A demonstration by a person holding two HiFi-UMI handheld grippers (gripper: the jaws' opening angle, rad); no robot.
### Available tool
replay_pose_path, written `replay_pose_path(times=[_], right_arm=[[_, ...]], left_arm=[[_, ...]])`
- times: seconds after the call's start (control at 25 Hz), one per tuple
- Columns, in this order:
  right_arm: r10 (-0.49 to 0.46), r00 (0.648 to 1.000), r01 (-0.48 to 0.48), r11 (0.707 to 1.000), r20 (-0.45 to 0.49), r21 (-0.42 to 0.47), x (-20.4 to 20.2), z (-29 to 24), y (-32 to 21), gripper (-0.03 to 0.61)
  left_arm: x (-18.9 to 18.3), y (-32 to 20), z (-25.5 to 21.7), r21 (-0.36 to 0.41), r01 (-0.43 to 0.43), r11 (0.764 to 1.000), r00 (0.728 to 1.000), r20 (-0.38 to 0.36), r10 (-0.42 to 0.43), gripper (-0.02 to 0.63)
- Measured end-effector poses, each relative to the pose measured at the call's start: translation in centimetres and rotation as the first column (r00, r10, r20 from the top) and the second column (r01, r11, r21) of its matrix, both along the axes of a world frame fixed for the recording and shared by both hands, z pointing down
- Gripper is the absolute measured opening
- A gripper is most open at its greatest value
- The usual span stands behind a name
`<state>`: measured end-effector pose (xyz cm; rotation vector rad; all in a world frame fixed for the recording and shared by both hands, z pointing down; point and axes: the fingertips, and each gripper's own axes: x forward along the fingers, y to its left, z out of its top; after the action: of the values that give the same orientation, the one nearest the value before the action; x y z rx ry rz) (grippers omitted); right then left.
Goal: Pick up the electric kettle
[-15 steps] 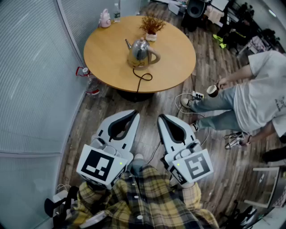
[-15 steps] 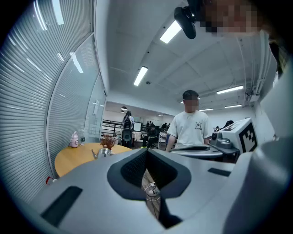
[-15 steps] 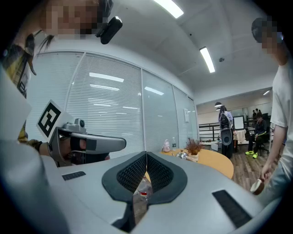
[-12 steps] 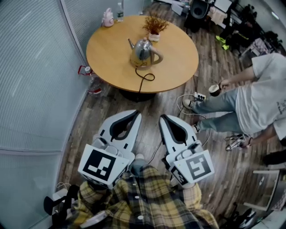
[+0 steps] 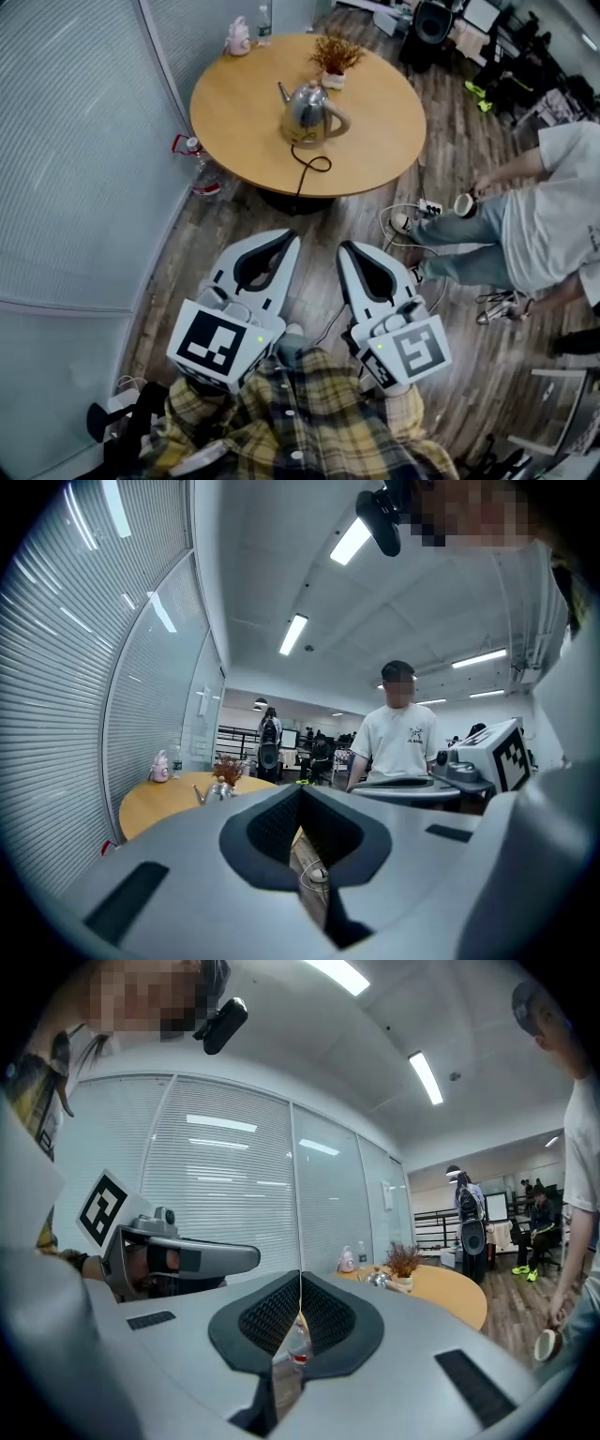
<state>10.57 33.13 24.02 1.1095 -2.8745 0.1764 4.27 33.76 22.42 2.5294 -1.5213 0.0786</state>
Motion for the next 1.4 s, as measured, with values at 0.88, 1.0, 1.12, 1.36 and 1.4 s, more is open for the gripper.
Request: replay_pose_path(times=[0.88,1.0,1.12,1.36,1.4], right_arm=[[-0.041,0.999,0.041,0.999,-0.010,-0.015,-0.5,1.1,-4.5,0.032],[-0.037,0.999,0.037,0.999,-0.020,-0.017,-1.7,1.4,-6.5,0.032],[-0.027,0.999,0.027,0.999,-0.020,-0.021,-3.0,1.4,-8.9,0.032],[0.018,1.000,-0.019,1.000,-0.020,-0.020,-5.8,1.0,-14.9,0.032],[0.026,0.999,-0.026,0.999,-0.021,-0.020,-6.4,0.9,-15.9,0.032]], left_arm=[[-0.3,-4.5,0.5,0.010,0.033,0.999,0.999,0.000,-0.033,0.002],[-1.4,-6.8,0.8,0.011,0.020,1.000,1.000,-0.003,-0.020,0.003],[-2.5,-9.3,0.8,0.010,0.007,1.000,1.000,-0.006,-0.007,0.002],[-5.6,-15.3,0.5,0.008,-0.027,1.000,1.000,-0.011,0.027,0.003],[-6.3,-16.3,0.5,0.007,-0.032,0.999,0.999,-0.011,0.032,0.002]])
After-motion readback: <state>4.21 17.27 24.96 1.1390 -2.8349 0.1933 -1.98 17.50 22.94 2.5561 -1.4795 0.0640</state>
